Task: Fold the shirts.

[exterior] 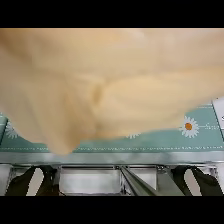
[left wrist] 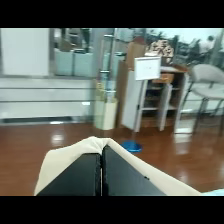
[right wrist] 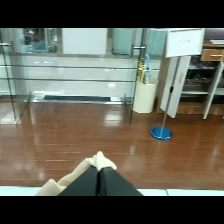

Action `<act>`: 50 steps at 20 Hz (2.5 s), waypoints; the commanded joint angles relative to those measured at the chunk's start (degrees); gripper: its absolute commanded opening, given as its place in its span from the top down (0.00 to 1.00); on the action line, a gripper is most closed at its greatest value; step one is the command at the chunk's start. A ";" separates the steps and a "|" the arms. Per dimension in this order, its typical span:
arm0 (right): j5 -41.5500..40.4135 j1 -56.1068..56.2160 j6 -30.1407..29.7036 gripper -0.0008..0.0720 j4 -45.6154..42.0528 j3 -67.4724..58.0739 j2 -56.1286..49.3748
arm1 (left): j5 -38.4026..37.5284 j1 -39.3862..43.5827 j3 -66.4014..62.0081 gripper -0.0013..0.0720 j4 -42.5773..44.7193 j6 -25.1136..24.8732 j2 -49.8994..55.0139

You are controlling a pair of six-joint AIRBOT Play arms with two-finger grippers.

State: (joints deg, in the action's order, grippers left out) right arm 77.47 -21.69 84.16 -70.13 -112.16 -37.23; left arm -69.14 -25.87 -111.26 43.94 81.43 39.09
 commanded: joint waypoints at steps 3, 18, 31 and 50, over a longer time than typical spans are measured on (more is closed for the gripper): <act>3.96 0.02 2.36 0.96 -6.60 3.13 6.99 | -3.69 9.66 5.16 0.96 19.54 1.81 -9.05; -17.29 0.02 -13.79 0.96 23.12 45.03 -29.99 | 27.82 17.25 65.72 0.96 8.55 4.52 16.28; -14.23 -3.08 -12.33 0.43 29.09 27.43 -56.76 | 8.63 20.11 33.33 0.29 11.58 2.23 47.58; -12.52 -16.65 -15.93 0.43 26.18 70.03 -24.46 | 0.59 -6.84 82.77 0.29 8.50 -1.57 26.45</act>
State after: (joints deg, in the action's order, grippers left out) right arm 63.68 -38.26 70.22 -48.25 -43.72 -63.55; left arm -72.79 -33.91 -30.98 54.92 80.75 64.95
